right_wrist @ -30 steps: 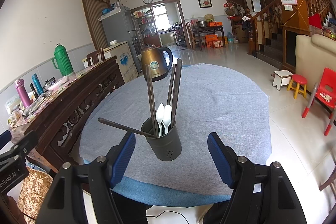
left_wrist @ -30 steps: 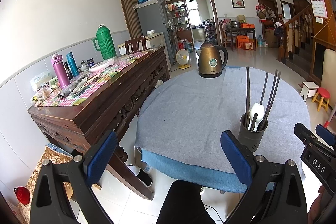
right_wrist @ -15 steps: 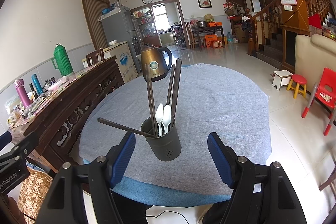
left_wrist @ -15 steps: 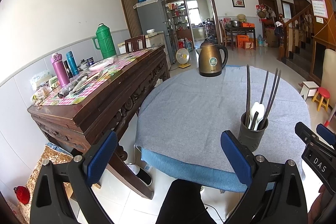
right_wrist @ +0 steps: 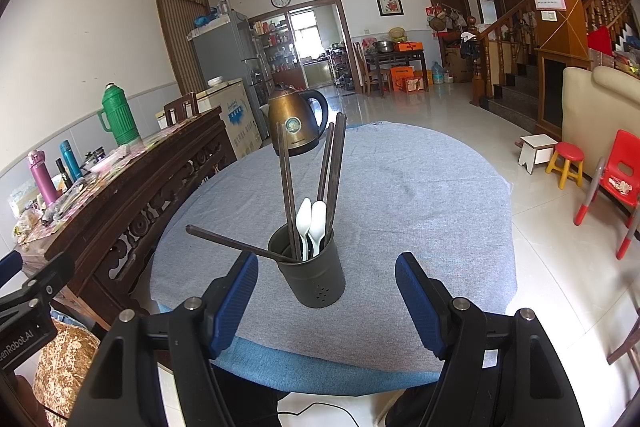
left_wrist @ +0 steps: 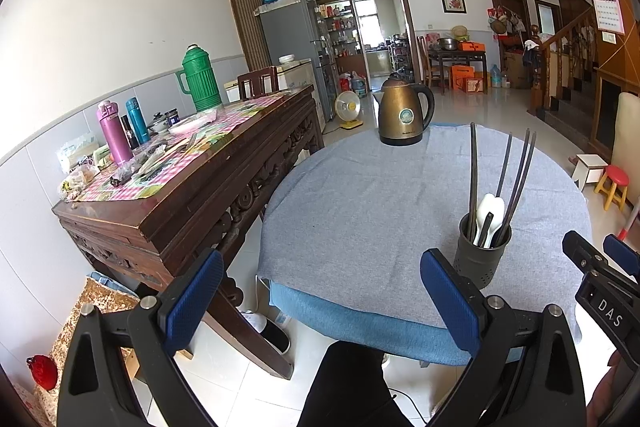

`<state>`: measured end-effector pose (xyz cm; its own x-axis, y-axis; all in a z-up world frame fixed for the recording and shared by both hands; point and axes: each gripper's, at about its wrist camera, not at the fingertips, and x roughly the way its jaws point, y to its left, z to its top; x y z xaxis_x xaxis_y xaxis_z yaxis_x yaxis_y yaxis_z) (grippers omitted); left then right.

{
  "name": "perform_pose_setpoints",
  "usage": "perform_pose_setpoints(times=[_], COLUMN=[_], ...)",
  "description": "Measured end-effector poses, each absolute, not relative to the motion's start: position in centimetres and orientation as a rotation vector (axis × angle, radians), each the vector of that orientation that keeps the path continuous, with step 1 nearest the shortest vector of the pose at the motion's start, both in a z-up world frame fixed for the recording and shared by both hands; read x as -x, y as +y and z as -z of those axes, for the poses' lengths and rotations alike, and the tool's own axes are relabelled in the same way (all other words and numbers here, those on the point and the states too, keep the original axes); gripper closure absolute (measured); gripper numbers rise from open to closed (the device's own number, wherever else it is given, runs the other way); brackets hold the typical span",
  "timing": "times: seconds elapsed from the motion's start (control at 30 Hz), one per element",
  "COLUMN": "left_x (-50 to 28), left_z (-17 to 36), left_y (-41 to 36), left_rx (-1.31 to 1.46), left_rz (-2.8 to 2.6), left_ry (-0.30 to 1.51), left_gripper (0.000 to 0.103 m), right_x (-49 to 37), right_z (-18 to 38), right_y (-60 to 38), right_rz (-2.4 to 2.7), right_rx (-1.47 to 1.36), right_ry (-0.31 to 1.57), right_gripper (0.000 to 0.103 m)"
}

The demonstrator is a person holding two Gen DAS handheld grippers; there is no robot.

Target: Organize utensils

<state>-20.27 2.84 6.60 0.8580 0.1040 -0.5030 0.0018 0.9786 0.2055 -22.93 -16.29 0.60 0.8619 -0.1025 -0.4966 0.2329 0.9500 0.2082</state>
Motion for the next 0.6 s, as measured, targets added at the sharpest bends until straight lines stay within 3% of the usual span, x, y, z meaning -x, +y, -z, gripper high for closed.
perform_pose_setpoints(times=[0.6], left_x=[20.19], left_z=[-6.63], left_y=[2.90], left_rx=[-0.204], left_rz=[-0.055], left_ry=[0.539], left_gripper=[0.004], right_x=[22.99], right_z=[-0.60], right_y=[-16.42], right_rz=[0.179], right_rx=[-0.267], right_ry=[0.502], right_gripper=[0.028])
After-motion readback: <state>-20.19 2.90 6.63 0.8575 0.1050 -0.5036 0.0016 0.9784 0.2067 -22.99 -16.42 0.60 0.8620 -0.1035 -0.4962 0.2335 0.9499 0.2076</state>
